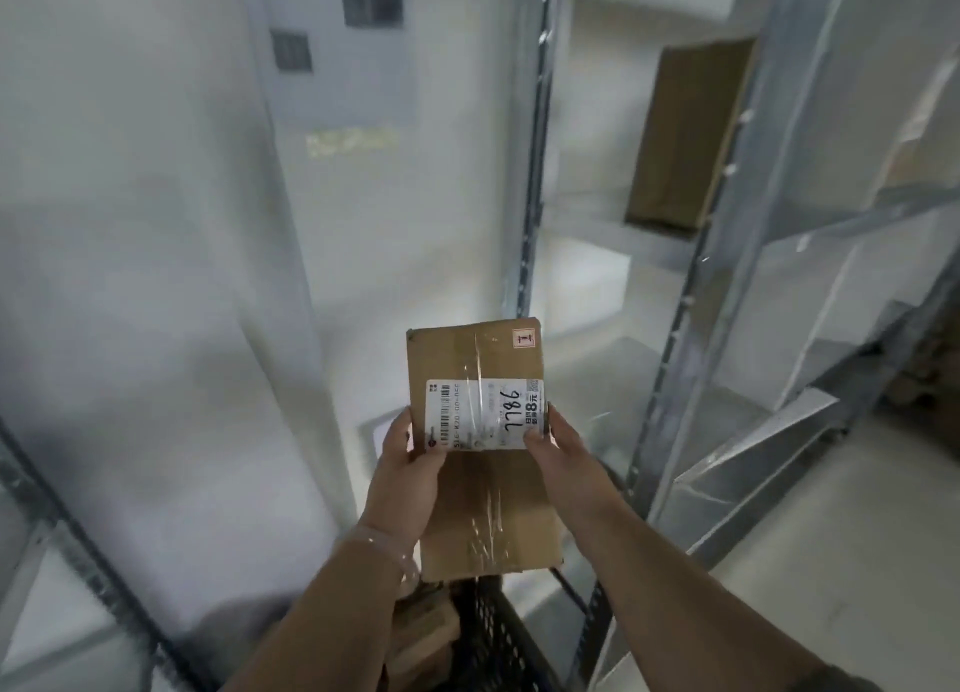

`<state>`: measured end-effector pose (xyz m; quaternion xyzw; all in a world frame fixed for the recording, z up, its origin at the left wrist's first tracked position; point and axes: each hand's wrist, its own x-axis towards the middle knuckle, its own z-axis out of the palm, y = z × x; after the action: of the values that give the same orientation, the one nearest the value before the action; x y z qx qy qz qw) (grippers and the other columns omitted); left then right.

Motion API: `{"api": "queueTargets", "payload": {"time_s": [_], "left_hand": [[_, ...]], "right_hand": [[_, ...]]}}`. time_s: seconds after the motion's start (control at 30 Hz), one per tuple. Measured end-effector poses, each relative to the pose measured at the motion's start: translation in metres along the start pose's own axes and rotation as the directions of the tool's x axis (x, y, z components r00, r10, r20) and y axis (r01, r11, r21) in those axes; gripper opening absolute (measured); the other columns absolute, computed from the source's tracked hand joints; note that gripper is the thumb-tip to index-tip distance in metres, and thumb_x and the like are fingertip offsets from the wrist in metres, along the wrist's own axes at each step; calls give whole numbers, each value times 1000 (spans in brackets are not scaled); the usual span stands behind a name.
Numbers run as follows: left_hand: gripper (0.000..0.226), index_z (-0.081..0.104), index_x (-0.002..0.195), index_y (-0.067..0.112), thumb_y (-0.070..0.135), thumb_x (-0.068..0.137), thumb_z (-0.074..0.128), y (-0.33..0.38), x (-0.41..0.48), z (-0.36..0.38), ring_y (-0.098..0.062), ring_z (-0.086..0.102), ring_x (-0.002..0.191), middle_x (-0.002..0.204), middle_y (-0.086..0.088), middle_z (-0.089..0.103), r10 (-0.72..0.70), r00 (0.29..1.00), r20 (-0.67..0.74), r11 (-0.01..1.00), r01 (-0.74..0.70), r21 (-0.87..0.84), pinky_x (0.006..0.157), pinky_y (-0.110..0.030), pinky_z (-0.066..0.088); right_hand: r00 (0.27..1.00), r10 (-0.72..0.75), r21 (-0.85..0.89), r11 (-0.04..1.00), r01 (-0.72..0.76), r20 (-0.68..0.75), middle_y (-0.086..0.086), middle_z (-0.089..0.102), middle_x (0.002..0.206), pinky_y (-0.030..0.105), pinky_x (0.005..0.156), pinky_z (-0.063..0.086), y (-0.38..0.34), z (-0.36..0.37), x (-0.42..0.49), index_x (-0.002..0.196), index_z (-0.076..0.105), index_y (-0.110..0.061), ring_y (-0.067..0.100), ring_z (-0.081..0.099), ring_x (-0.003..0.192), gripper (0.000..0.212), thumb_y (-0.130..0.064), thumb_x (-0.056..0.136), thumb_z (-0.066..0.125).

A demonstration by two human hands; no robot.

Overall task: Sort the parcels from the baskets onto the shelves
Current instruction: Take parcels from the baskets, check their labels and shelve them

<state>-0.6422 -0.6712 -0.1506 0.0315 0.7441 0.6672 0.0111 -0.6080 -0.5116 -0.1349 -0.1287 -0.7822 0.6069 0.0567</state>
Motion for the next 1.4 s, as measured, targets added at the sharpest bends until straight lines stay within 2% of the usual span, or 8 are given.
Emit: {"api": "queueTargets", "payload": {"time_s": [0.3,0.43,0.6,0.87,1.07,1.2,1.33,1.4], "left_hand": [[43,33,136,43,20,102,48,129,-65,28,-11,43,118,126,17,45,221,975,-18,975,-221,-31,107,-35,36],[51,25,146,43,25,103,46,179,-95,46,-9,40,120,129,19,41,287,957,-50,957,-288,-25,112,-38,33],[51,25,147,45,24,104,44,217,-143,99,-8,41,118,132,19,45,355,933,-51,932,-358,-57,111,-34,32],[46,38,140,45,19,103,47,239,-202,227,-8,48,122,127,20,56,439,898,42,892,-429,-145,106,-30,37],[50,33,143,50,24,102,49,234,-218,325,-13,47,127,134,16,55,384,915,125,918,-364,-157,114,-44,34],[53,32,146,43,19,102,49,235,-222,376,-14,48,125,131,12,56,364,915,175,924,-331,-192,111,-35,35],[52,33,145,42,19,102,49,239,-215,423,-11,49,125,130,14,57,381,897,224,918,-339,-205,104,-27,35],[48,32,142,44,23,102,48,240,-211,444,-10,46,124,130,15,53,391,887,248,916,-348,-200,105,-27,34]], "right_hand": [[973,-227,40,973,228,-31,-15,52,135,31,105,34,-97,-75,-71,142,37,-43,13,47,125,40,-34,103,39],[938,-343,83,935,346,-47,-17,50,130,30,103,39,-130,-114,-95,140,33,-45,5,45,110,40,-35,102,43],[895,-439,166,879,447,-83,-26,56,111,-3,68,41,-135,-180,-130,129,38,-45,3,57,101,36,-24,101,49],[865,-462,136,861,490,-195,-25,56,119,-2,61,44,-105,-314,-177,131,41,-50,-4,55,100,36,-35,99,50],[853,-417,88,882,464,-314,-23,56,126,24,96,46,-67,-405,-188,124,41,-60,11,55,119,35,-46,94,53],[856,-373,97,897,431,-357,-16,55,133,28,100,43,-45,-451,-188,139,37,-51,12,51,123,46,-39,97,52],[839,-368,65,902,427,-400,-17,57,129,9,86,42,-31,-492,-179,139,38,-49,7,52,122,47,-33,98,53],[835,-357,63,906,419,-417,-15,57,131,23,96,43,-26,-510,-169,141,36,-50,10,51,123,49,-34,98,53]]}}
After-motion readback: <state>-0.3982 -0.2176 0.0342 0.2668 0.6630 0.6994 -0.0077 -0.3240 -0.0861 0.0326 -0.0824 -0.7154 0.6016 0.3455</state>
